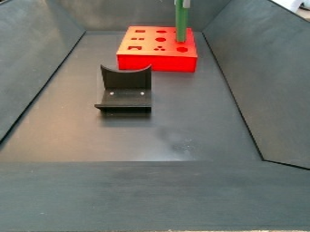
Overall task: Pick up the star object. Move up. Move to above the board. Insert the star object.
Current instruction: Insert the star object.
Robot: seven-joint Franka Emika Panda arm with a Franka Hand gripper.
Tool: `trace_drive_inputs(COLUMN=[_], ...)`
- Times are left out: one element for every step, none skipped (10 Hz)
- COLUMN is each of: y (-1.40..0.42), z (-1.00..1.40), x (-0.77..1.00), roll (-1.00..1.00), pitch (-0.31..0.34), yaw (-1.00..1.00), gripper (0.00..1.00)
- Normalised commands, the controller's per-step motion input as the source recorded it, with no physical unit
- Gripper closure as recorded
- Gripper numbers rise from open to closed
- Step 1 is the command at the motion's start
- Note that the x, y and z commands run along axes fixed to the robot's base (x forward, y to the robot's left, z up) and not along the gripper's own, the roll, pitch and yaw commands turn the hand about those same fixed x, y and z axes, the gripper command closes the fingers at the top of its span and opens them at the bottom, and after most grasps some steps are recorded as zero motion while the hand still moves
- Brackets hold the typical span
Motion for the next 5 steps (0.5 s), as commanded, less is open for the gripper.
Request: trace_drive_inputs(y=[0.00, 0.00, 0.04, 0.12, 0.19], z=[-0.24, -0.30, -0.45, -0.61, -0.51], x=[0.00, 0.00, 0.00, 0.06, 0.07], roll=[0.06, 0.00, -0.07, -0.20, -0.23], pitch=[-0.084, 0.000, 0.000, 0.163, 0.206], yaw=[-0.15, -0.03, 0.00, 0.08, 0.13], gripper=[1.00, 1.00, 1.00, 1.00, 1.00])
